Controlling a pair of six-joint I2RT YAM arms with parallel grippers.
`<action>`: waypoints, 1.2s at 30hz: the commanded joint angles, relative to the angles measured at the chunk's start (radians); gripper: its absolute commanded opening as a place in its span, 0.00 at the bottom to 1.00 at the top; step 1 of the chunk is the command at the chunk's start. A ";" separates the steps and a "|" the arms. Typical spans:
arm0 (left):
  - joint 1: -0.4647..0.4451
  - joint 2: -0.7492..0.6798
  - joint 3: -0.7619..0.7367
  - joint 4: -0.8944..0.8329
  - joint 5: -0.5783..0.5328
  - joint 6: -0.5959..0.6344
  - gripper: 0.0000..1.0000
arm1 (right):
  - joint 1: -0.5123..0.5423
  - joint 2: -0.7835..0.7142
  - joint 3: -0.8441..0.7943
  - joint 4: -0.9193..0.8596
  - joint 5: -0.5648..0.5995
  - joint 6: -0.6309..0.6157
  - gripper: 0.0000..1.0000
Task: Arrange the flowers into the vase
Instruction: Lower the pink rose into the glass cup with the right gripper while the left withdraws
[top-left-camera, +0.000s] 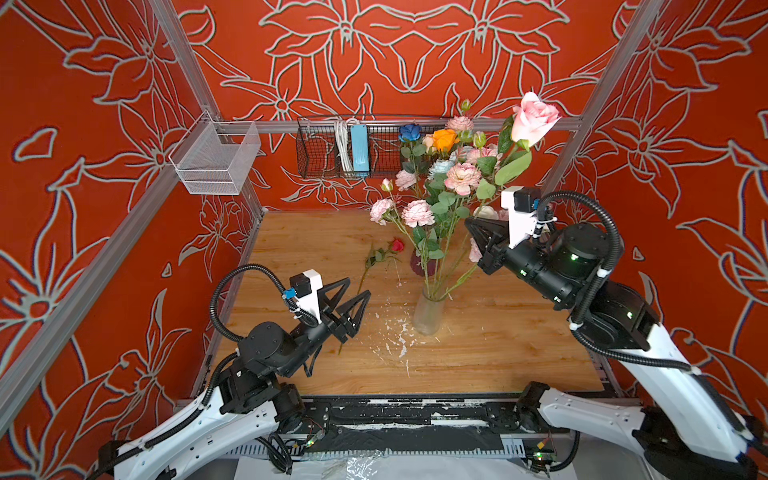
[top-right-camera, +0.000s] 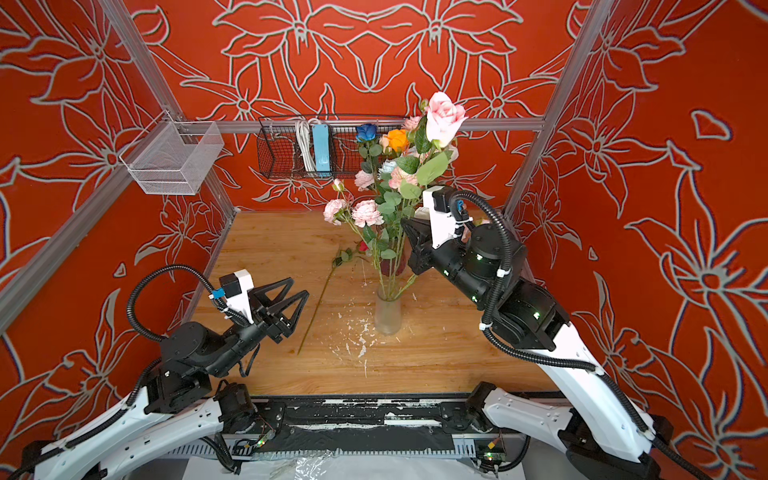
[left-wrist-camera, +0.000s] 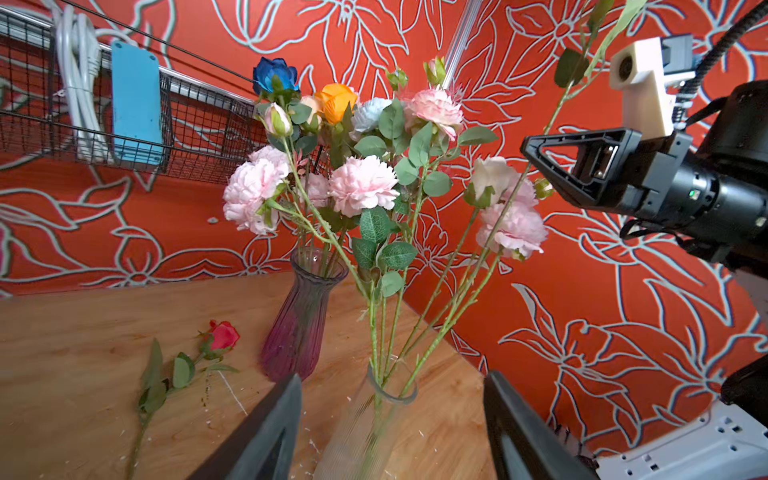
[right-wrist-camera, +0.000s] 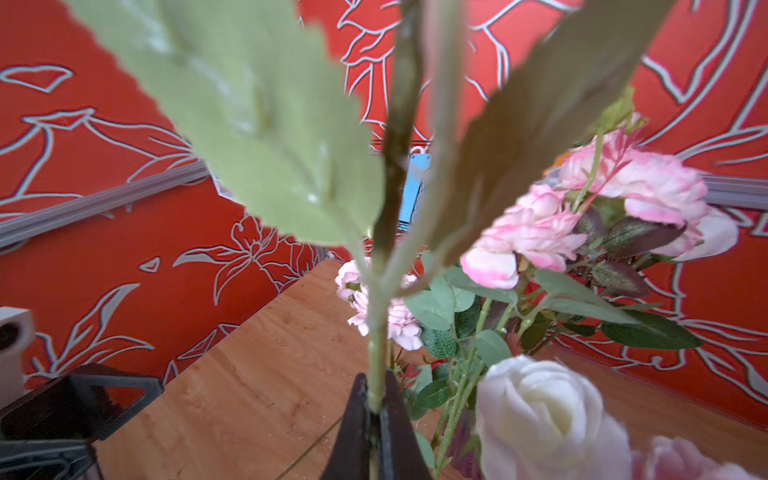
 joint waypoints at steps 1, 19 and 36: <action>-0.006 0.001 -0.002 -0.054 -0.032 -0.012 0.70 | 0.005 0.046 0.021 -0.041 0.065 -0.048 0.00; -0.006 0.015 -0.036 -0.060 -0.047 -0.028 0.70 | 0.003 0.093 -0.238 0.092 -0.024 0.076 0.00; -0.006 0.029 -0.072 -0.084 -0.106 -0.037 0.72 | 0.005 0.066 -0.432 0.180 0.022 0.084 0.31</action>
